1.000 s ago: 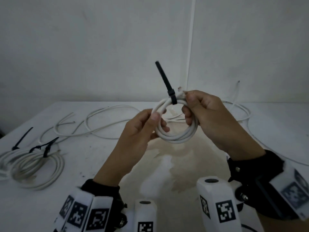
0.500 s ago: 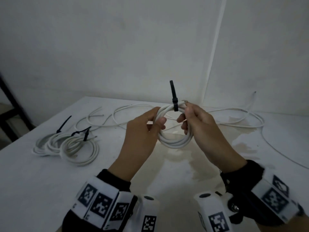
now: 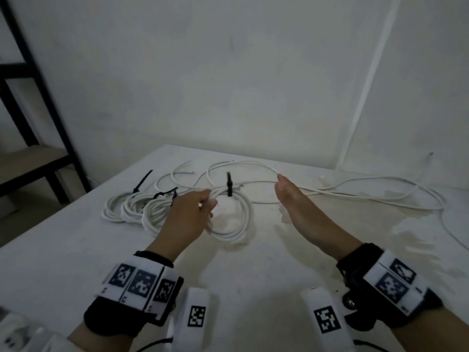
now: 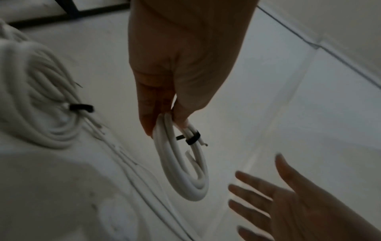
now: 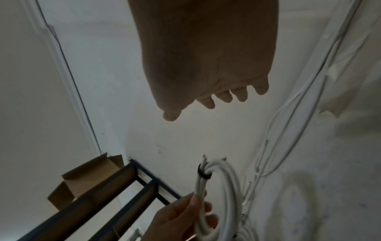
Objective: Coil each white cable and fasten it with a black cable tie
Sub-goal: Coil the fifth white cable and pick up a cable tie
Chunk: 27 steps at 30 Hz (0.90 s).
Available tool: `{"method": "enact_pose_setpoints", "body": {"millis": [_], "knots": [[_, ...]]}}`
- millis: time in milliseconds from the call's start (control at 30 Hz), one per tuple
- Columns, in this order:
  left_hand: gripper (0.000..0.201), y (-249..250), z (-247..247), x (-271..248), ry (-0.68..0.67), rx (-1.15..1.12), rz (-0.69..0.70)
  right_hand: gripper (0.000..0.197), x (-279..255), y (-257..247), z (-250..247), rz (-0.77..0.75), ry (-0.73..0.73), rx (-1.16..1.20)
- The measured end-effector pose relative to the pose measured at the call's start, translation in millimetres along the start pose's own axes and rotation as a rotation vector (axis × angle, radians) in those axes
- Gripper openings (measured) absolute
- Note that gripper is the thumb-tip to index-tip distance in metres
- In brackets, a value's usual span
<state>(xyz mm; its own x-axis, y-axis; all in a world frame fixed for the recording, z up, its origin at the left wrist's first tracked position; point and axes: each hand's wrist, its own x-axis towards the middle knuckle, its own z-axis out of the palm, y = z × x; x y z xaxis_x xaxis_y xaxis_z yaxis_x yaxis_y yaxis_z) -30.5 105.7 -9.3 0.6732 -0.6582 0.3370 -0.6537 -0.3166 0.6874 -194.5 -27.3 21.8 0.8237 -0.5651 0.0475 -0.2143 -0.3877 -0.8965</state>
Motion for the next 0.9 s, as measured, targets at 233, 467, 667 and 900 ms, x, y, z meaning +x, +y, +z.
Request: {"method": "enact_pose_setpoints", "body": {"millis": [233,467,667,900], "knots": [[0.029,-52.7,-23.7,13.8,-0.076,0.318,-0.2,0.07,17.0,32.2,-10.5,0.14,-0.017,-0.192],[0.024,-60.2,-28.1,24.1,-0.144,0.413,-0.304,0.065,30.1,46.3,-22.8,0.148,-0.032,-0.33],[0.04,-42.7,-30.5,30.4,-0.057,0.461,-0.32,0.063,42.4,59.5,-37.6,0.178,-0.055,-0.412],[0.032,-16.7,-10.6,42.3,-0.052,0.514,-0.165,0.065,60.6,79.5,-46.1,0.236,-0.105,-0.57]]}}
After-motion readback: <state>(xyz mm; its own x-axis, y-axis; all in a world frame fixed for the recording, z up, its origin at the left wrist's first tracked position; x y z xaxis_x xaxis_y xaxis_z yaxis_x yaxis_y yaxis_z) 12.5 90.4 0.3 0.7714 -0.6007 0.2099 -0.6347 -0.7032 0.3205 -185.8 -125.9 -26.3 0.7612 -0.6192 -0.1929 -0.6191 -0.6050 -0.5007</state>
